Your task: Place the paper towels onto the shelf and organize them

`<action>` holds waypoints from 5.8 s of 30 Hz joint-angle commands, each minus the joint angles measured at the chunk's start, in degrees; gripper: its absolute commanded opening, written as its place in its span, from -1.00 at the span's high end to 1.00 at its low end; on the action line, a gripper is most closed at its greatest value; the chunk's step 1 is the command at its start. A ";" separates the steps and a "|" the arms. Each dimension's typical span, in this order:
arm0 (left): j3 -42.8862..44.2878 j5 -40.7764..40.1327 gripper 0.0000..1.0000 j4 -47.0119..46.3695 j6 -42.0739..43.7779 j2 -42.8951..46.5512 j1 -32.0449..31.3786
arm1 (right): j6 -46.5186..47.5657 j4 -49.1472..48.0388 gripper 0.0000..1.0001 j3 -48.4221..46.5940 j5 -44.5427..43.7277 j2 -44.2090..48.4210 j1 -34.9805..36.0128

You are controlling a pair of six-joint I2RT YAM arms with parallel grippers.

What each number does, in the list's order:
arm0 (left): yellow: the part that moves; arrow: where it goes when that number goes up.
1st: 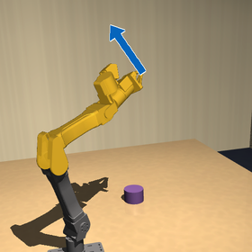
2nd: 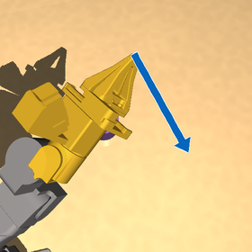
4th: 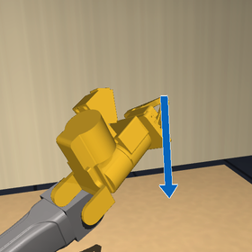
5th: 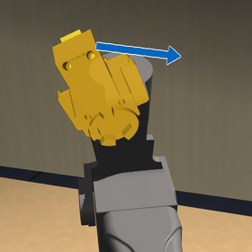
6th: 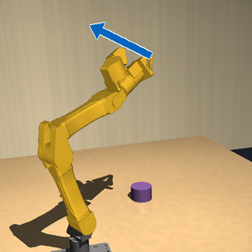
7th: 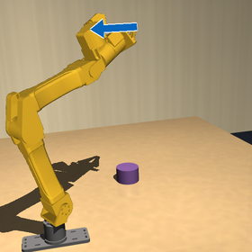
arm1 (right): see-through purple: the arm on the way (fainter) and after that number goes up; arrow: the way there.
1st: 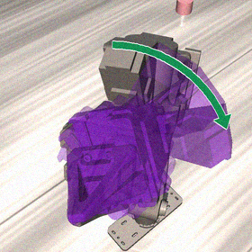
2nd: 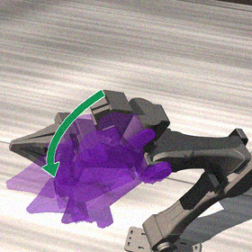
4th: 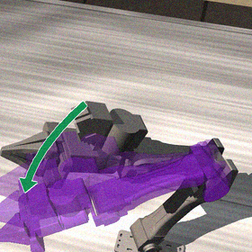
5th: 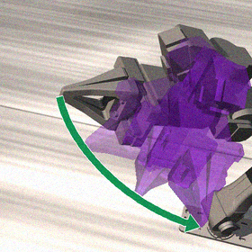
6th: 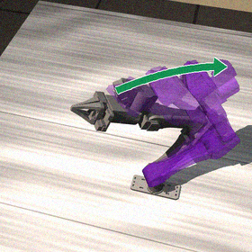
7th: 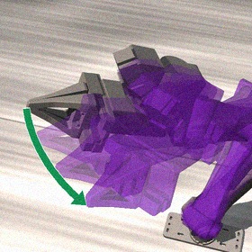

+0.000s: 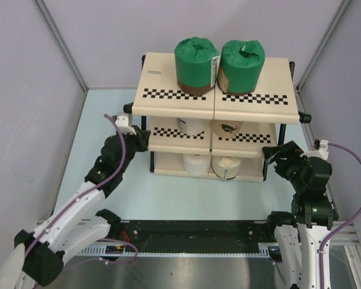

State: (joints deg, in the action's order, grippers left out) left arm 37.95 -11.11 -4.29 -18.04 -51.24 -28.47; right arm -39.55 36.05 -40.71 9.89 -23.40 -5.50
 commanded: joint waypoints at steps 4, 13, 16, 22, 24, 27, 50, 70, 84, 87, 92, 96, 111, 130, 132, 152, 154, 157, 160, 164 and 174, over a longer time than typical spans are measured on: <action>-6.84 -8.57 0.87 12.46 -14.30 10.99 0.34 | 2.37 -1.43 -0.76 -0.78 2.15 1.51 0.66; -4.56 -6.38 -0.71 18.08 -13.34 17.22 0.34 | 0.35 1.56 -0.76 -0.77 6.37 5.64 1.10; -3.94 -4.89 -0.83 20.90 -13.42 20.29 0.43 | -0.96 3.14 -0.74 -0.86 7.68 7.92 1.10; -1.92 -2.60 -0.98 31.70 -14.56 27.94 0.34 | -8.08 2.79 -0.43 -0.86 14.10 12.58 1.01; -1.22 -2.25 -0.97 34.25 -15.26 31.37 0.34 | -9.57 2.53 -0.36 -0.95 15.41 13.03 1.01; 0.01 -0.40 -0.95 38.39 -16.93 35.50 0.43 | -11.60 1.83 -0.26 -1.39 17.87 12.85 0.93; -0.34 15.42 0.99 1.67 -20.63 18.12 -0.62 | -20.04 -21.28 0.98 -2.53 1.55 -2.88 7.85; 3.35 8.39 0.99 -18.73 -16.14 -2.79 -2.20 | -17.57 -36.58 1.00 -2.36 -56.02 -18.70 50.41; 2.04 8.40 0.99 -22.33 -17.11 -8.00 -5.01 | -16.43 -42.21 1.00 0.45 -60.87 -21.52 49.18; -1.65 4.53 0.99 -24.00 -18.08 -5.37 -7.65 | -16.70 -41.59 1.00 1.50 -61.04 -20.38 49.00; -7.36 -5.11 0.99 -26.81 -20.36 -1.15 -13.09 | -16.70 -40.72 1.00 2.39 -60.60 -18.62 48.48; -9.30 -11.38 0.99 -30.23 -21.94 -1.22 -15.74 | -16.87 -40.27 1.00 2.56 -59.12 -18.35 47.51; -5.61 -14.81 0.99 -46.32 -33.63 -14.40 -15.83 | -17.84 -39.04 1.00 2.74 -53.84 -17.12 41.27; 3.09 -13.85 0.99 -45.71 -33.55 -20.82 -13.28 | -15.91 -54.33 1.00 2.83 -42.94 -28.72 33.18; 3.35 -12.71 1.00 -46.15 -34.25 -21.44 -12.05 | -15.82 -55.38 1.00 2.74 -42.59 -29.86 33.36; 4.06 -11.83 0.99 -46.15 -35.65 -24.25 -6.43 | -14.68 -60.57 1.00 2.65 -43.64 -33.81 33.01; 4.93 -10.51 0.99 -46.42 -35.57 -25.39 -6.25 | -14.59 -61.71 1.00 2.48 -42.86 -34.43 33.01; 7.13 -6.47 0.99 -46.42 -35.48 -27.32 -6.34 | -14.42 -62.77 1.00 2.21 -40.84 -35.75 33.09; 8.62 -3.75 0.99 -46.77 -35.92 -28.64 -6.51 | -14.42 -63.65 1.00 1.95 -38.55 -36.72 33.09; 9.94 -0.84 1.00 -47.21 -35.83 -30.58 -6.78 | -14.15 -64.44 1.00 1.86 -37.31 -37.16 33.10; 6.70 1.27 0.99 -47.48 -35.66 -28.05 -7.48 | -13.01 -62.60 1.00 1.69 -37.40 -35.76 32.92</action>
State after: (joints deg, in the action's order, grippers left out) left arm 45.47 -12.80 -48.80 -53.01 -82.52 -35.53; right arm -53.93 -25.12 -37.63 -27.53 -60.95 27.62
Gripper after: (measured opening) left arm 0.005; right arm 0.009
